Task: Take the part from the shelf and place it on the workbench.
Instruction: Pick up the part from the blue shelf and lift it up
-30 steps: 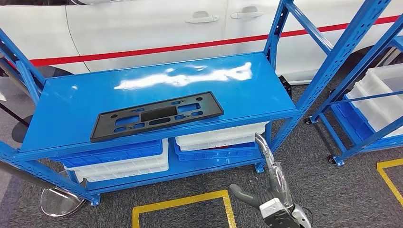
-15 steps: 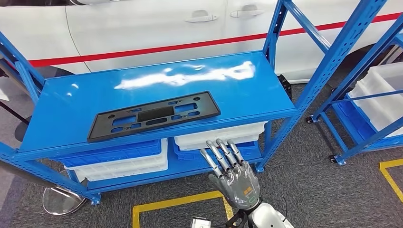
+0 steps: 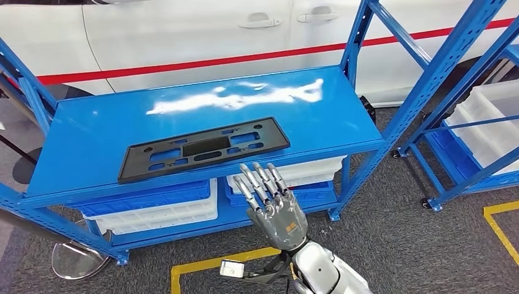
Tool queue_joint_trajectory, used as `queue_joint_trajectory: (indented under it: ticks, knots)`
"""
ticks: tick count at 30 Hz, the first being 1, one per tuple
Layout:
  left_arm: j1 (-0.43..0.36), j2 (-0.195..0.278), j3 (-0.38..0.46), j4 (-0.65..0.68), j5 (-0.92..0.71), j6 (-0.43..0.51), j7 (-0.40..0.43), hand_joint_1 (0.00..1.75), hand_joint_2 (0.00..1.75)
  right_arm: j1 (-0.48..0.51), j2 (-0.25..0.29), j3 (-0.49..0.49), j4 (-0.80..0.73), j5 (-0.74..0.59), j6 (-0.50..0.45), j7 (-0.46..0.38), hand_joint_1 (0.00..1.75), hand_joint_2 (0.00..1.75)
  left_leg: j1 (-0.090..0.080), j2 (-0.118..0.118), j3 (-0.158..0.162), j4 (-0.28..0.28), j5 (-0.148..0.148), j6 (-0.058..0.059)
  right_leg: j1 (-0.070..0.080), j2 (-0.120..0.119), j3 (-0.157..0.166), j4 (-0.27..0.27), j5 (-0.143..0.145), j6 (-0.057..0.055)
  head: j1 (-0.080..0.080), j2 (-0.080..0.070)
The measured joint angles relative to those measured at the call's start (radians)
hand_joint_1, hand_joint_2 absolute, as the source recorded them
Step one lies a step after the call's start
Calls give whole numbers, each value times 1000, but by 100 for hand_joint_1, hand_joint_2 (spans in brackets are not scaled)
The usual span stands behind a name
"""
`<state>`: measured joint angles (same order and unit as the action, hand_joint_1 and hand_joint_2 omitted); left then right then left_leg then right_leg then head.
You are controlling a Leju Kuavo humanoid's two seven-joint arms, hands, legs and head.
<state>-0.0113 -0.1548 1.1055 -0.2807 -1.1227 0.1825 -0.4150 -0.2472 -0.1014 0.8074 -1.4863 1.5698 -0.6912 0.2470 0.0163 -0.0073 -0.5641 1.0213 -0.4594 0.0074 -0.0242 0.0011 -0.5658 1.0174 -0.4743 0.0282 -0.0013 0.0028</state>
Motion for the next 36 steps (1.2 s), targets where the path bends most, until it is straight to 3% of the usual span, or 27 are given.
queue_joint_trajectory:
  ticks: [2, 4, 6, 7, 8, 10, 11, 13, 16, 18, 20, 21, 22, 23, 25, 27, 30, 32, 33, 36]
  knots:
    - [-2, 5, 0, 1, -10, -3, 2, 0, 0, -35, 1, 49, 21, 0, -1, 31, 0, 175, 2, 1, 1, -7, 6, 15, -2, 0, -25, 56, -38, 5, 2, 0]
    - [-5, 10, 0, 1, -19, -11, 4, 0, 0, -51, 8, 89, 46, 0, -1, 34, 0, 175, -2, 1, -2, -8, 8, 22, 1, -1, -87, 187, -101, 6, 5, 0]
    - [-6, 14, 0, 2, -26, -19, 8, 0, 0, -51, 28, 112, 75, 0, -2, 17, 0, 175, -9, 0, -3, -7, 7, 26, 3, -1, -137, 282, -125, 3, 5, 0]
    - [-6, 15, 0, 2, -28, -21, 10, 0, 0, -50, 40, 118, 88, 0, -2, 9, 0, 175, -12, 0, -2, -7, 7, 26, 5, -1, -136, 273, -107, -2, 5, 0]
    - [-7, 17, 0, 2, -29, -23, 12, 0, 0, -49, 52, 122, 99, 1, -2, 1, 0, 175, -16, -1, 0, -7, 6, 27, 9, -1, -114, 225, -72, -10, 5, 0]
    - [-8, 18, 0, 4, -30, -28, 14, 0, 0, -50, 72, 126, 115, -1, -2, -17, 0, 175, -23, -2, 3, -6, 4, 26, 19, -1, -49, 85, -7, -32, 4, 0]
    - [-10, 19, 0, 6, -31, -31, 16, 0, 0, -51, 82, 126, 123, -9, -2, -36, 0, 175, -25, -1, 2, -6, 3, 24, 23, -3, -26, 34, 9, -40, 3, 0]
    - [-13, 21, 0, 9, -32, -36, 19, 0, 0, -52, 99, 120, 141, -37, -2, -89, 0, 175, -24, 0, 0, -6, 1, 16, 29, -4, -13, 0, 11, -45, 2, 0]
    - [-17, 25, 2, 10, -29, -56, 22, 0, 0, -56, 129, 93, 184, -73, -2, -164, 0, 175, -22, 1, -3, 8, -11, -1, 22, -4, -4, -20, 20, -50, 1, 0]
    - [-19, 29, 5, 10, -28, -75, 23, 0, 0, -58, 159, 72, 225, -78, -2, -199, 0, 175, -16, 1, -40, 91, -59, -15, 16, -7, 3, -31, 24, -55, -2, 0]
    - [-20, 30, 9, 11, -28, -89, 23, 0, 0, -60, 184, 56, 272, -82, 0, -220, 0, 175, -6, 2, -100, 213, -109, -30, 16, -9, 4, -31, 21, -58, -3, 0]
    - [-20, 32, 11, 11, -26, -94, 23, 0, 0, -61, 199, 50, 301, -82, 6, -223, 0, 175, -1, 2, -119, 249, -114, -36, 15, -9, 4, -29, 19, -56, -3, 0]
    - [-20, 34, 12, 12, -25, -97, 23, 0, 0, -63, 214, 43, 329, -82, 11, -224, 0, 175, 4, 2, -123, 250, -101, -41, 13, -8, 4, -26, 17, -53, -3, 0]
    - [-21, 37, 12, 12, -23, -101, 23, 0, 0, -66, 230, 38, 353, -85, 13, -225, 0, 175, 9, 3, -106, 211, -72, -46, 10, -6, 5, -22, 13, -49, -4, 0]
    - [-23, 43, 14, 12, -24, -111, 23, 0, 0, -69, 253, 26, 399, -102, 8, -232, 0, 175, 14, 3, -47, 86, -15, -52, 4, -5, 8, -11, 1, -36, -5, 0]
    - [-26, 46, 17, 14, -27, -121, 23, 0, 0, -69, 265, 10, 451, -133, 0, -238, 0, 175, 11, 0, -12, 15, -2, -40, 4, -6, 9, -3, -8, -20, -7, 0]
    - [-26, 48, 23, 16, -29, -132, 25, 0, 0, -67, 278, -25, 522, -166, -2, -231, 0, 175, 6, -2, -8, 9, -9, -9, 5, -4, 10, 1, -6, -2, -2, 0]
    - [-25, 50, 27, 16, -29, -139, 26, 0, 0, -69, 283, -50, 544, -181, 1, -219, 0, 175, 5, -1, 0, 6, -10, 6, 3, -3, -5, 36, -20, 5, 1, 0]
    - [-25, 51, 29, 16, -30, -142, 26, 0, 0, -71, 284, -63, 548, -188, 7, -213, 0, 175, 5, -1, 4, 5, -12, 12, 2, -3, -28, 79, -39, 7, 3, 0]
    - [-25, 55, 37, 16, -36, -147, 26, 0, 0, -69, 282, -99, 553, -202, 33, -196, 0, 175, -4, -1, 14, 5, -22, 25, 7, -3, -143, 261, -103, 5, 5, 0]
